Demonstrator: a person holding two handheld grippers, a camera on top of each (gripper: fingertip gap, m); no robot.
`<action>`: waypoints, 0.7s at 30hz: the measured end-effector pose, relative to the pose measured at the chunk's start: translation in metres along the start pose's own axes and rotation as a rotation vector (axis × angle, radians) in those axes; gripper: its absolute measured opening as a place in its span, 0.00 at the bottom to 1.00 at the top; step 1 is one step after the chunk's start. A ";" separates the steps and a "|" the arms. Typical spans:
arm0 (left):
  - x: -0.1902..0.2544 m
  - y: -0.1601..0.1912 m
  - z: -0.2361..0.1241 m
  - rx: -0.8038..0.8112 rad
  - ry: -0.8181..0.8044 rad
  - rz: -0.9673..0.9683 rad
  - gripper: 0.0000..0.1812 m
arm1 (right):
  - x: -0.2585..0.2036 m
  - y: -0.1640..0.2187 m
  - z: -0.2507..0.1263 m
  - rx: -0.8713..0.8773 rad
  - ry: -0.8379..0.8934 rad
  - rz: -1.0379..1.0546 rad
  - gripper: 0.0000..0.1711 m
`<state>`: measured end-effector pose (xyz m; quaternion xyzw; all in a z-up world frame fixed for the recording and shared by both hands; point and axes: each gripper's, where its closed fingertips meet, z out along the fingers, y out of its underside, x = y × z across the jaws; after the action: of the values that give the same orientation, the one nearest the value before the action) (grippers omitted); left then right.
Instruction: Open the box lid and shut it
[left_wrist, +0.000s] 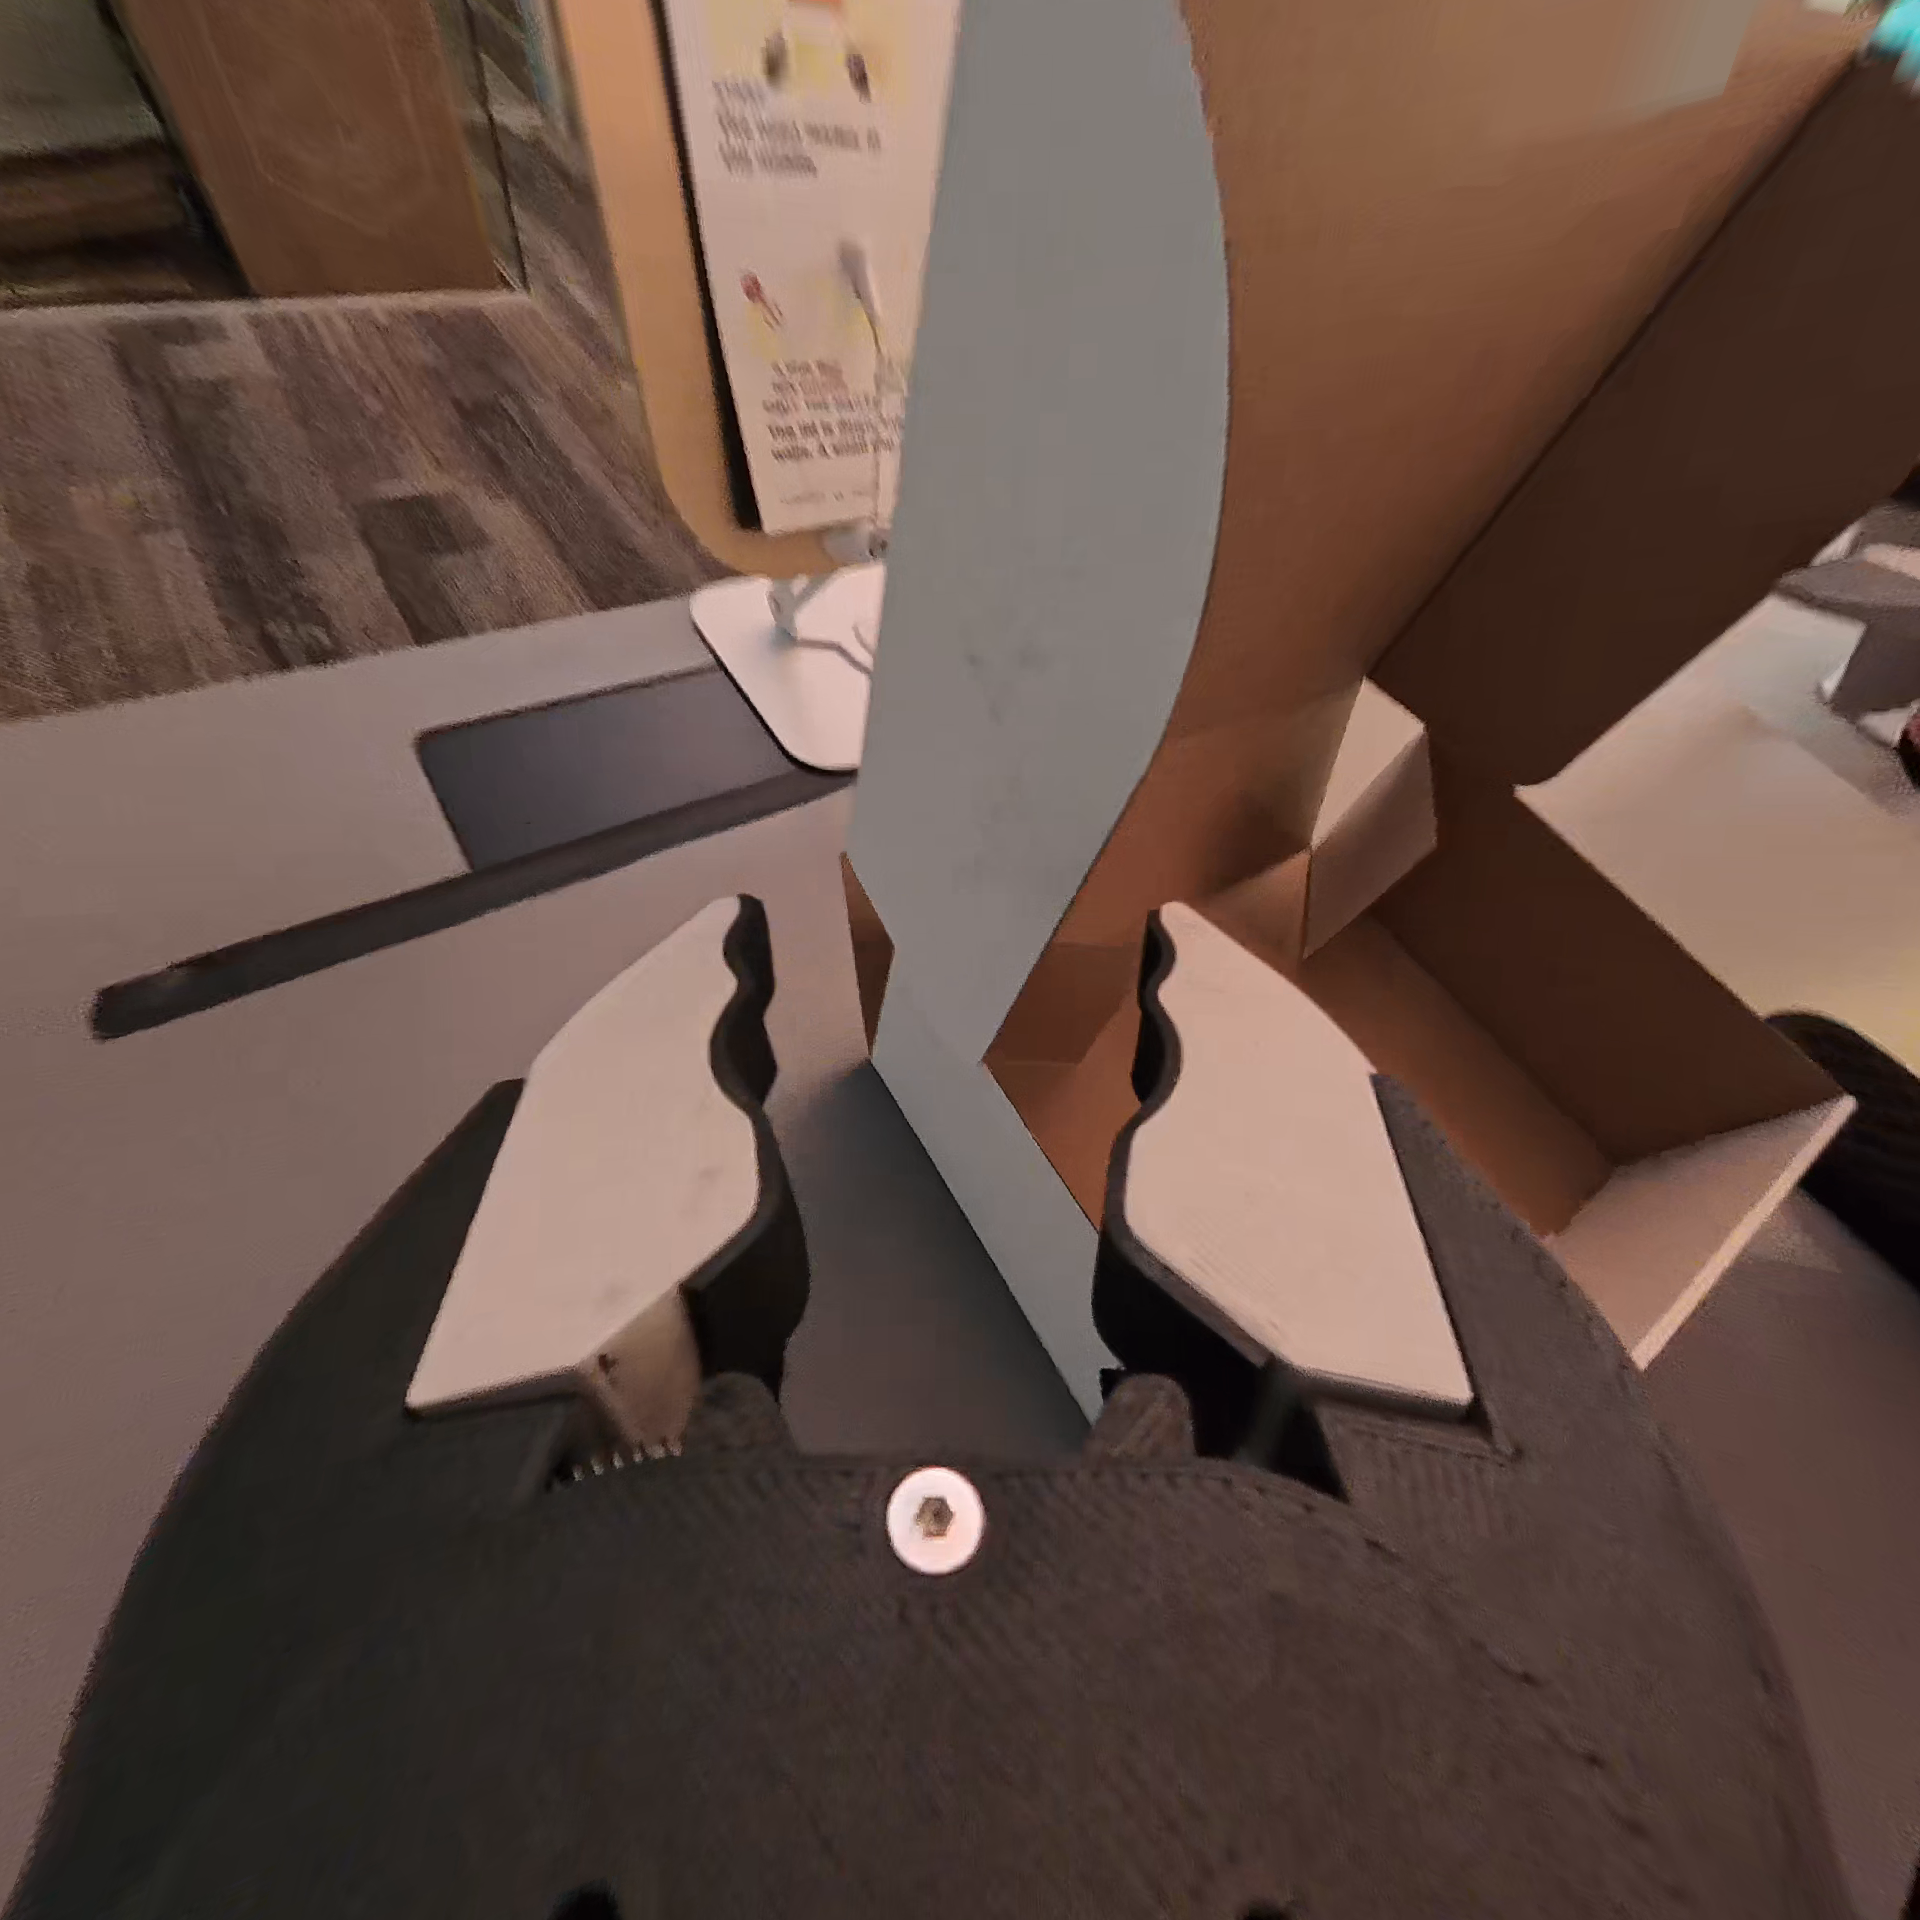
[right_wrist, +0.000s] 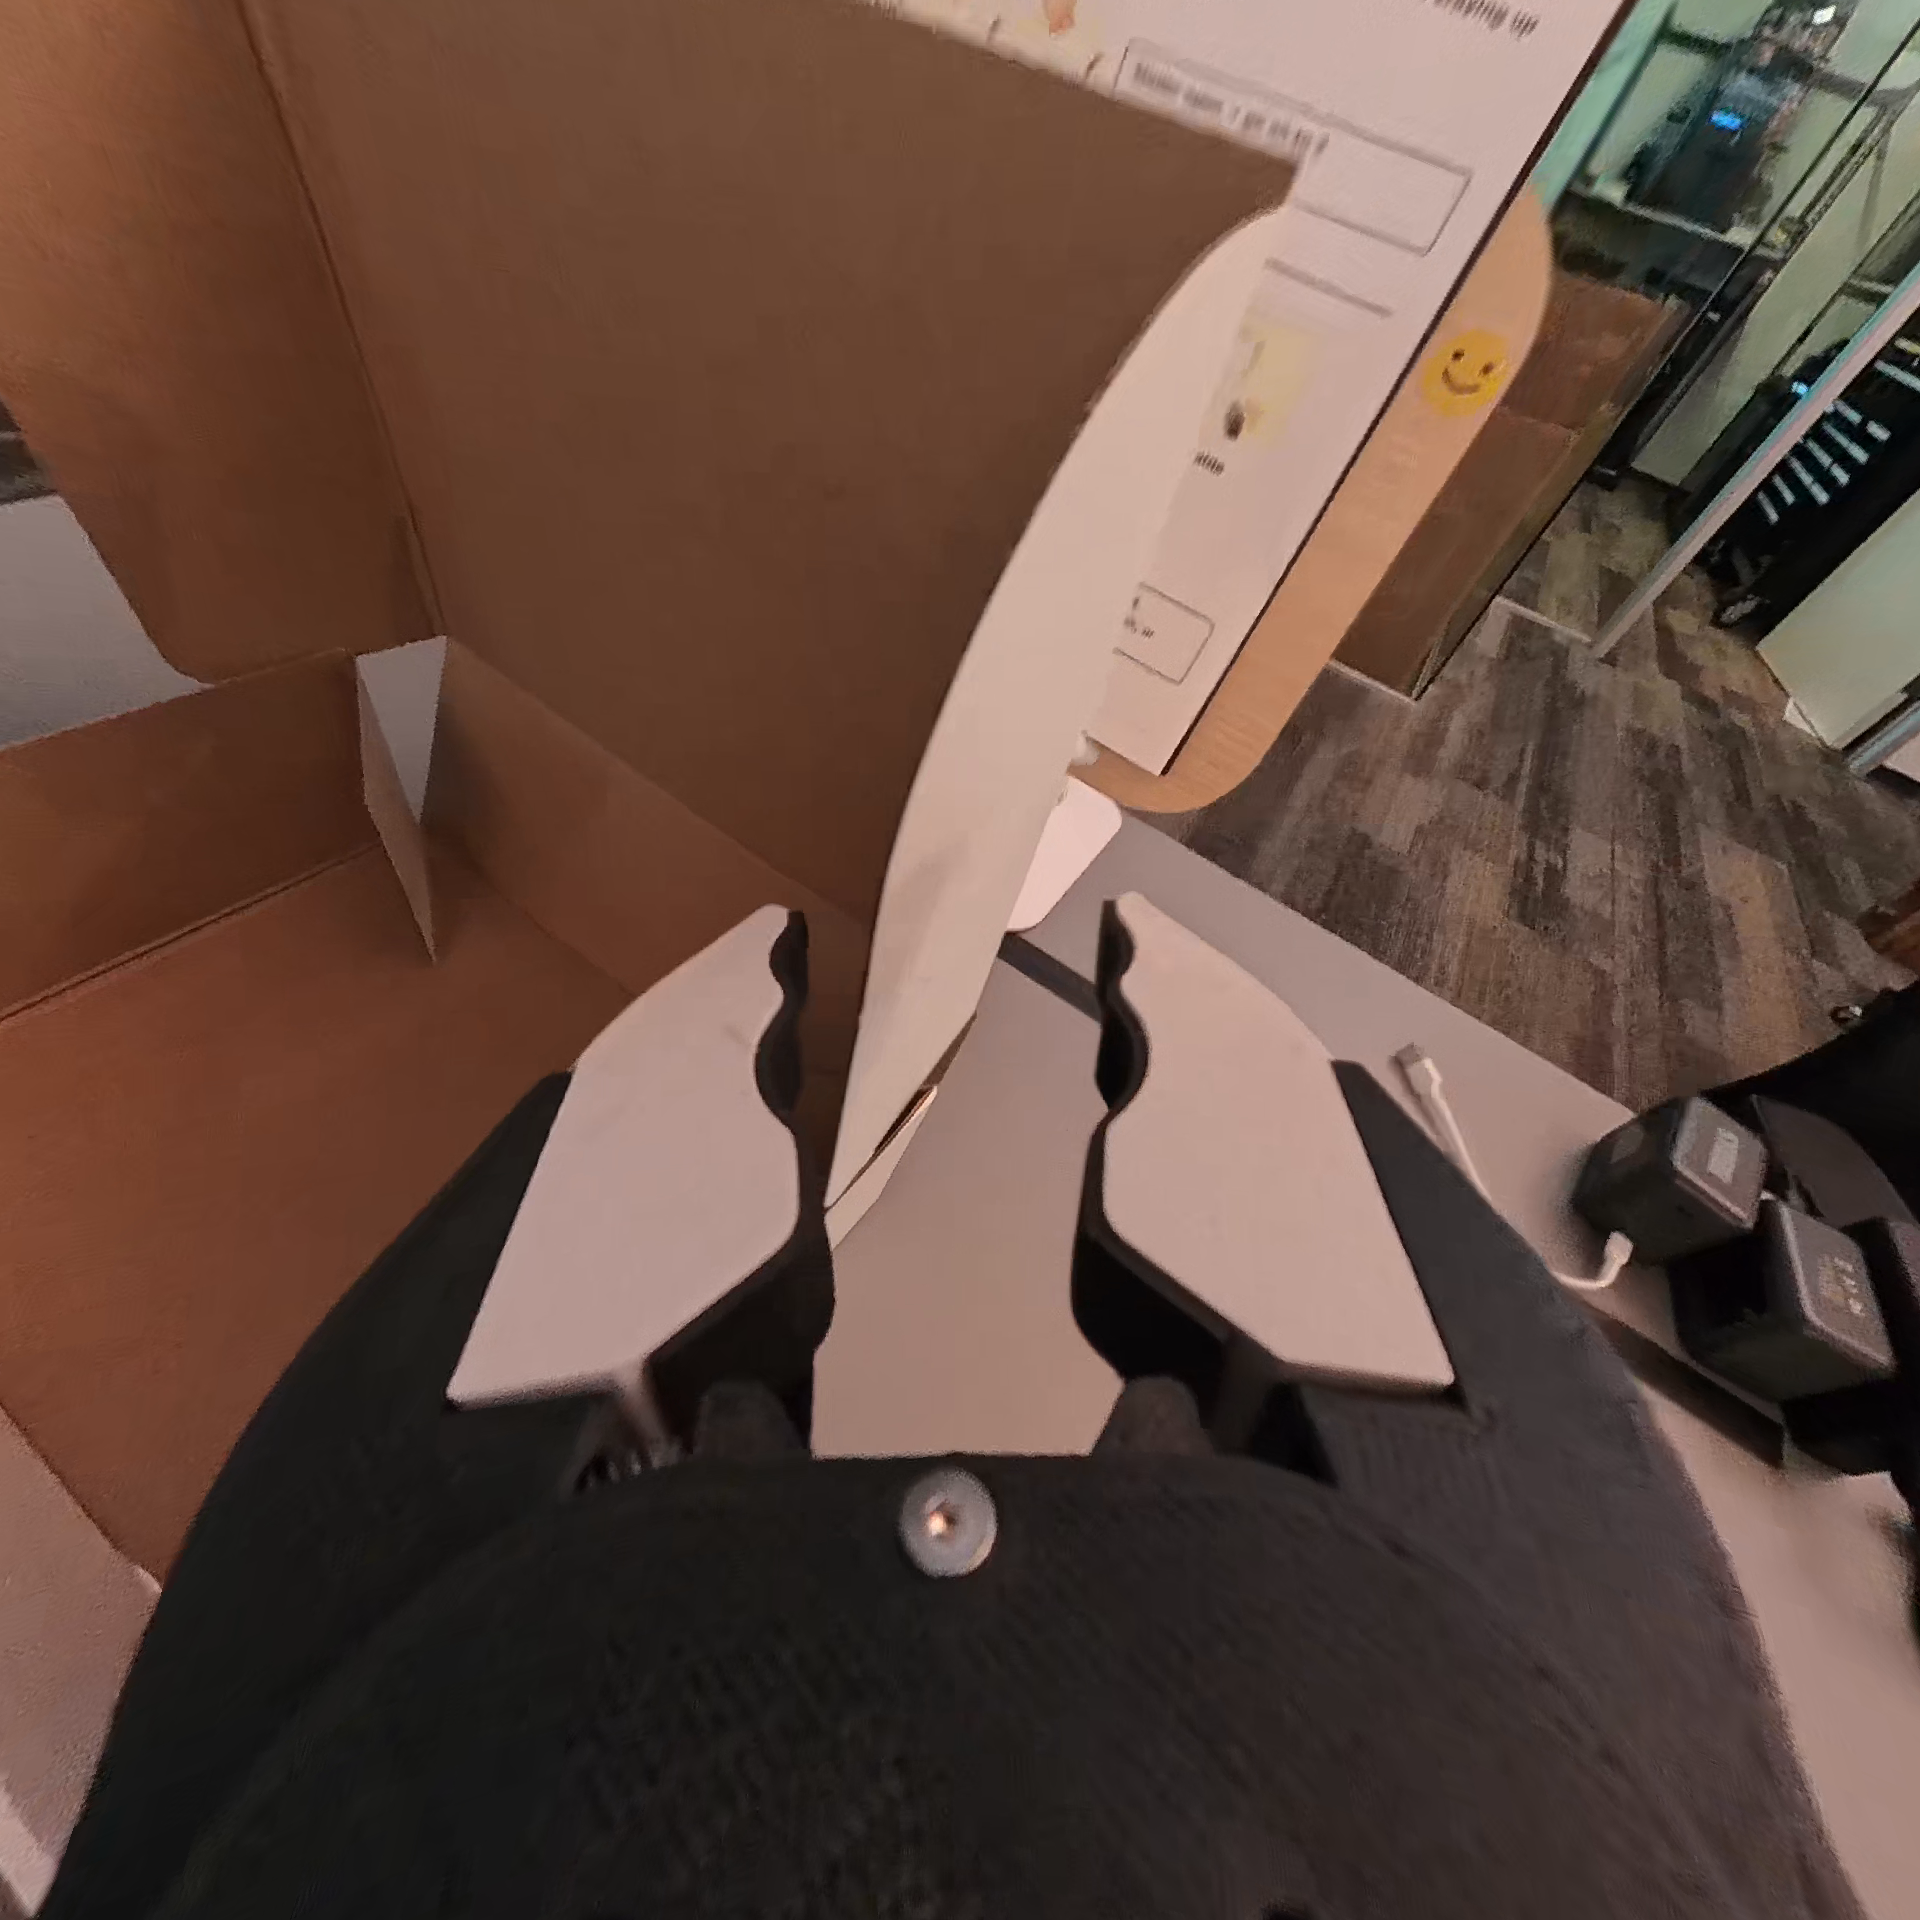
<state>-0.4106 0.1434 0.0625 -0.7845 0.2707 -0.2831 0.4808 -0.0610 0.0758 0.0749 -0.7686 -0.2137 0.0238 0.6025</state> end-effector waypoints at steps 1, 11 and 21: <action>-0.002 -0.008 -0.008 0.052 -0.008 -0.005 0.38 | 0.005 -0.004 -0.005 0.024 0.004 0.001 0.34; -0.077 -0.029 -0.077 0.317 -0.259 -0.081 0.43 | 0.106 0.050 -0.075 -0.224 0.268 0.332 0.48; -0.074 -0.016 -0.071 0.214 -0.247 -0.117 0.42 | 0.039 -0.017 -0.174 -0.937 0.581 -0.081 0.45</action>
<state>-0.5094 0.1583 0.0909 -0.7720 0.1319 -0.2392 0.5740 0.0205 -0.0666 0.1464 -0.9205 -0.0559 -0.3103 0.2307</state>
